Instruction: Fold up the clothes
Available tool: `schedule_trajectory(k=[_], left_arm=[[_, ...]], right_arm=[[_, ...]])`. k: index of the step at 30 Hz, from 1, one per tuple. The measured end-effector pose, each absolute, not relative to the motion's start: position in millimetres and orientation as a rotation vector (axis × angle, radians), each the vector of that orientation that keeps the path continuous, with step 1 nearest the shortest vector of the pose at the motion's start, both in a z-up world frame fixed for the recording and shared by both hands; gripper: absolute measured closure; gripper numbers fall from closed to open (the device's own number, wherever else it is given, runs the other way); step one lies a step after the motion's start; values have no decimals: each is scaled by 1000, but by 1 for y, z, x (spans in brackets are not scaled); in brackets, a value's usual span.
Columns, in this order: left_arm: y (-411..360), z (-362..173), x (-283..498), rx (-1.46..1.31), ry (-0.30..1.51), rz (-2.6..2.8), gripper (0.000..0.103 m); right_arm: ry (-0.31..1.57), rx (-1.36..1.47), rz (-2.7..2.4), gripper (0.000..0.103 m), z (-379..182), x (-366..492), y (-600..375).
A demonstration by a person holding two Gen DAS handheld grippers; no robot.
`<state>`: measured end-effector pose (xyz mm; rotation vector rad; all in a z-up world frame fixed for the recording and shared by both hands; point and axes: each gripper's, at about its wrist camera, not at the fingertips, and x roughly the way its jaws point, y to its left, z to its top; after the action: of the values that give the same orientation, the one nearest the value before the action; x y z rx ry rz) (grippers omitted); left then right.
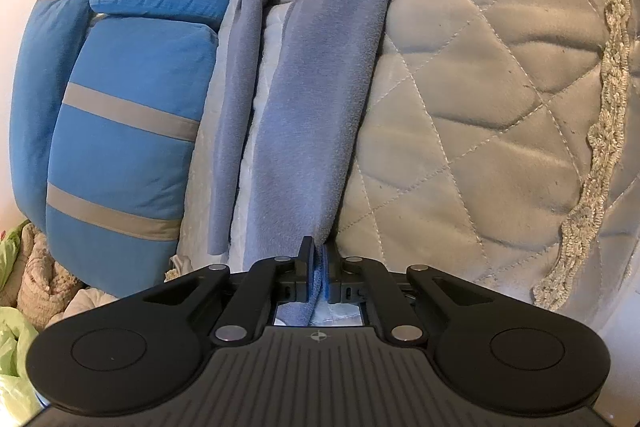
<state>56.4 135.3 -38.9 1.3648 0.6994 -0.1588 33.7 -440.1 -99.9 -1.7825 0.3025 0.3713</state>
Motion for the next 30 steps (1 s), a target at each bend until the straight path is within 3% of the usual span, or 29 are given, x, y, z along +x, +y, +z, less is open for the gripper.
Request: schedule_trajectory(k=[2, 3, 5, 12, 30], left_arm=[[135, -40, 54, 1373, 695, -155, 100], [135, -40, 53, 1376, 693, -154, 100], [136, -39, 52, 1377, 681, -154, 101], [167, -26, 41, 1372, 591, -132, 101], [230, 5, 3, 1304, 574, -100, 101]], right_arm=[[311, -1803, 385, 63, -105, 32, -443], [315, -1813, 392, 67, -108, 31, -444], [313, -1840, 403, 92, -114, 28, -447], [327, -1791, 349, 94, -98, 29, -450], [357, -1715, 304, 97, -50, 41, -460]])
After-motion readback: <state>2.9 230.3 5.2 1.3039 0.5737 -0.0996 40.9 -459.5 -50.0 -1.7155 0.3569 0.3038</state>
